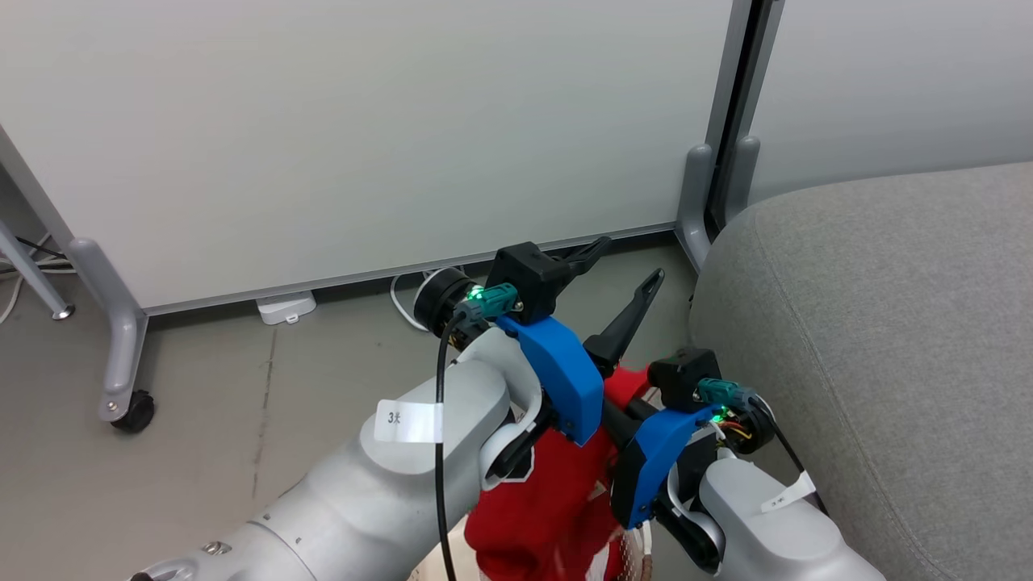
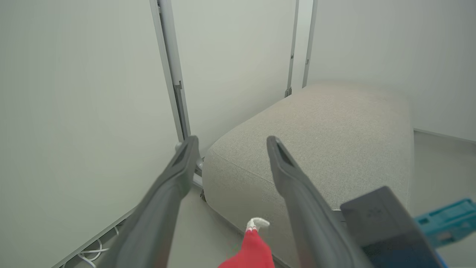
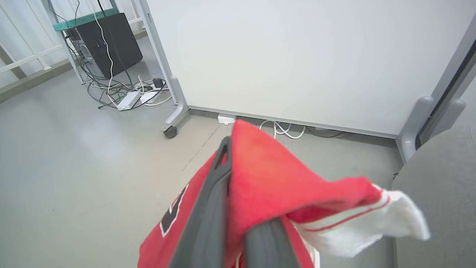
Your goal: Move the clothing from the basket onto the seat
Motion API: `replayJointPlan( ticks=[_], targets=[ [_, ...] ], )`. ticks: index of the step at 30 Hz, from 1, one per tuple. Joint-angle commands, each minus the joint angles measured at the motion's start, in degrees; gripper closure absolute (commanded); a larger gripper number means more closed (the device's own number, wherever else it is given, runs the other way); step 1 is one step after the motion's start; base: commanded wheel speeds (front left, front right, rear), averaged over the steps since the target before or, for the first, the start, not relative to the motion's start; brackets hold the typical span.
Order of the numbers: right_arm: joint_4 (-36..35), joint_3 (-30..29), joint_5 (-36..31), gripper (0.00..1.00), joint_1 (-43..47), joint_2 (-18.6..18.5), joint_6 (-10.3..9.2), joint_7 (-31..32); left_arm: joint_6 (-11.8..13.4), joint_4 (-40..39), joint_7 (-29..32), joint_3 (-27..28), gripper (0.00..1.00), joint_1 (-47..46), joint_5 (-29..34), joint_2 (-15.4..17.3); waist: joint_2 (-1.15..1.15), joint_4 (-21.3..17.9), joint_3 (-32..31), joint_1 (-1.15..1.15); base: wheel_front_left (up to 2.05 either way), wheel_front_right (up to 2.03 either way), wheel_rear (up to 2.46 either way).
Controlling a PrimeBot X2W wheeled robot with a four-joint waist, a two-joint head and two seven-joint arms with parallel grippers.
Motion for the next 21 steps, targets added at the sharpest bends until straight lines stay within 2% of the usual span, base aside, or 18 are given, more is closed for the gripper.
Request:
replayJointPlan(
  ticks=[1, 12, 15, 21],
  targets=[
    [0.19, 0.15, 0.34, 1.0, -0.84, -0.15, 0.03, -0.47, 0.02, 0.1, -0.29, 0.3, 0.0, 0.73, 0.38, -0.01, 0.0, -0.01, -0.03, 0.0, 0.0, 0.0, 0.0],
    [1.07, 0.49, 0.9, 1.0, -1.31, -0.15, 0.03, -0.97, -0.13, 0.43, -0.29, 1.9, 0.0, 1.82, 1.24, -0.01, 0.0, -0.04, -0.01, 0.0, 0.0, 0.0, 0.0],
    [0.99, 0.58, 1.04, 1.0, -1.42, -0.15, 0.03, -1.05, 0.55, -0.17, -0.28, 4.83, 0.0, 3.78, 3.02, 0.45, 0.0, -0.2, 0.15, 0.0, 0.0, 0.0, 0.0],
    [0.89, -0.06, 0.68, 1.0, -1.75, -0.14, 0.03, -1.41, 1.55, -8.32, -0.27, 13.9, 0.0, 13.26, 11.19, 4.98, 0.0, -0.55, 0.63, 0.0, 0.0, 0.0, 0.0]
  ],
)
